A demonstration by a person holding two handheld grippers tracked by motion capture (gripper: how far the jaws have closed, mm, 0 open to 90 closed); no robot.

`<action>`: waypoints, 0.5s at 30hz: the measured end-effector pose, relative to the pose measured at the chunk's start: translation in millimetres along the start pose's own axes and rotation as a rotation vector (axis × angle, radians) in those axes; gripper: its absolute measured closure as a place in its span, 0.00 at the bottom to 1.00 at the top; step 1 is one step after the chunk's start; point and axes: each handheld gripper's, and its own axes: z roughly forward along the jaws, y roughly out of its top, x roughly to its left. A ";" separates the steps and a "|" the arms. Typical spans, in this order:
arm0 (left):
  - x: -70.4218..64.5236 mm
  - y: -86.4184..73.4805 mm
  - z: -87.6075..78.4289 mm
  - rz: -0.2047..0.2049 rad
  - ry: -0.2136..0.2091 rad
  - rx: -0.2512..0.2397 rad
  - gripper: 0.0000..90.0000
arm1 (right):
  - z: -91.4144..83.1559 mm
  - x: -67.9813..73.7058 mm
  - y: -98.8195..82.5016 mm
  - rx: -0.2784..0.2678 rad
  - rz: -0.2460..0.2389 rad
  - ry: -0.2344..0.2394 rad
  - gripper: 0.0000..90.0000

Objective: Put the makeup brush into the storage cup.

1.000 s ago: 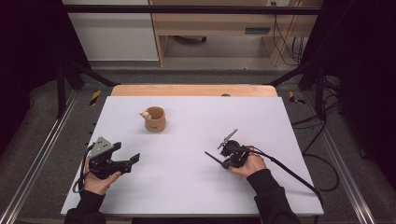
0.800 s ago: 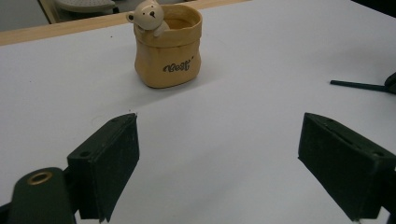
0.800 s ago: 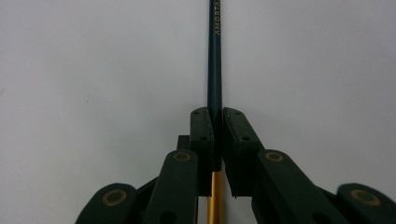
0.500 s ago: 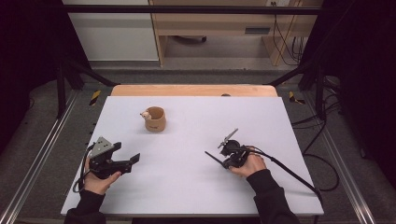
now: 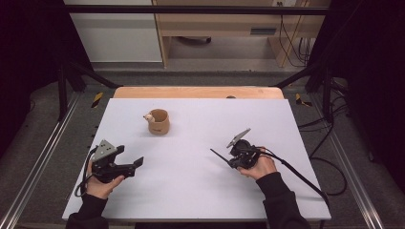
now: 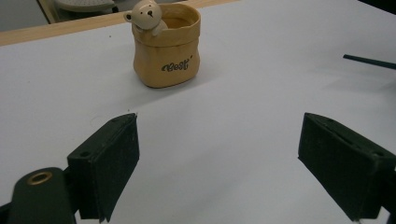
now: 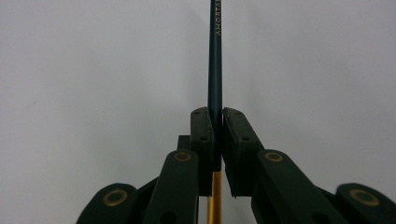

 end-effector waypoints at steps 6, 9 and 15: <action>-1.3 0.5 0.4 0.003 -0.003 0.000 0.13 | -16.6 1.4 0.0 -0.067 -0.021 -0.026 0.92; -1.8 0.5 0.9 0.010 -0.004 0.008 0.13 | -21.8 2.6 0.5 -0.096 -0.038 -0.030 0.92; -4.0 1.0 2.3 0.025 -0.011 0.016 0.13 | -28.3 5.6 3.5 -0.112 -0.087 -0.013 0.92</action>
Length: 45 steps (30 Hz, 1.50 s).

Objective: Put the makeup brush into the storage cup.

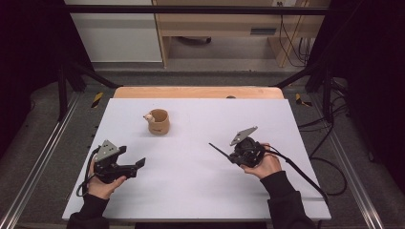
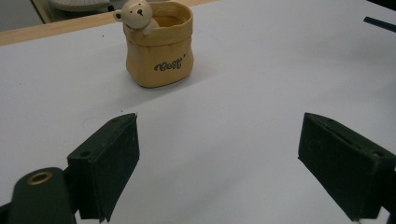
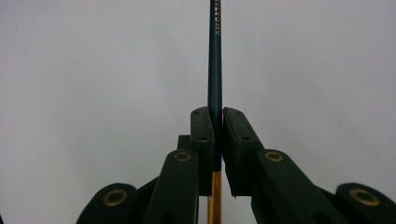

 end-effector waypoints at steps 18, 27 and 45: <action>-12.8 4.3 4.3 0.069 -0.045 0.024 0.14 | -9.1 7.1 10.9 -0.043 -0.120 0.034 0.92; -20.1 5.1 9.2 0.098 -0.073 0.046 0.14 | -7.7 10.3 10.1 -0.082 -0.171 0.036 0.92; -33.3 10.9 16.8 0.164 -0.111 0.081 0.14 | -9.0 15.9 22.6 -0.072 -0.226 0.074 0.93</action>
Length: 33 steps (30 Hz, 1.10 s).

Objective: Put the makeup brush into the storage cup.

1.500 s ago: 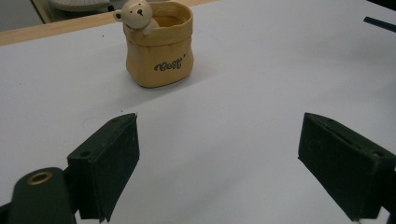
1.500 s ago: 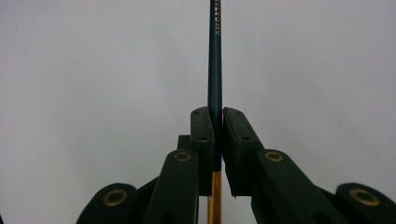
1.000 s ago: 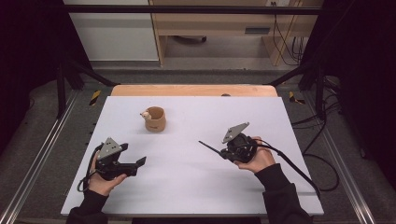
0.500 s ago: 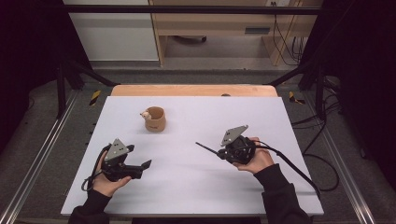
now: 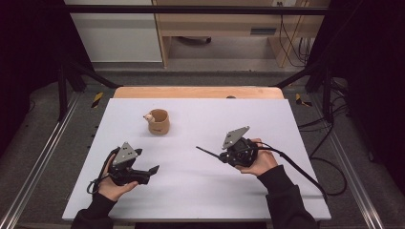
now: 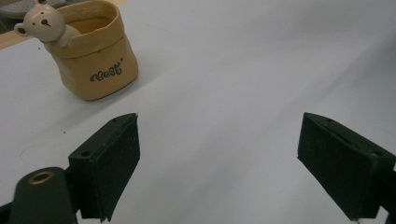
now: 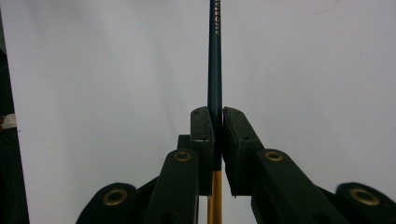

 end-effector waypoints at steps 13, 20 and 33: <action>-8.2 17.4 7.3 0.098 -0.029 0.049 0.14 | 0.5 1.5 7.9 0.009 -0.032 0.010 0.92; -17.3 30.8 12.9 0.173 -0.038 0.078 0.14 | 2.5 2.2 11.3 0.027 -0.042 0.022 0.92; -28.8 44.7 26.0 0.259 -0.065 0.123 0.16 | 3.7 6.8 16.0 0.027 -0.074 0.033 0.93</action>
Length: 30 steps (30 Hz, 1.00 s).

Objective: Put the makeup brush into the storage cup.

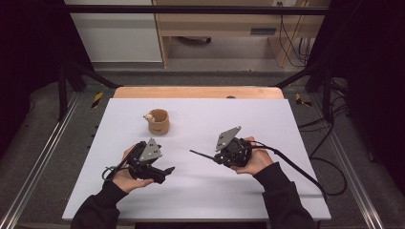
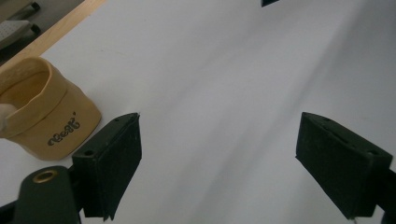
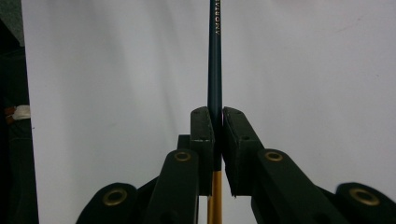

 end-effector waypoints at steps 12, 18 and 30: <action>-11.0 14.6 7.1 0.100 0.005 0.017 0.18 | 4.2 2.0 1.3 0.027 0.013 0.020 0.93; -17.9 20.5 12.3 0.173 0.017 0.018 0.21 | 5.4 1.3 1.7 0.050 0.016 0.033 0.93; -25.7 30.9 20.6 0.328 0.024 0.005 0.26 | 6.2 0.7 2.0 0.062 0.065 0.043 0.93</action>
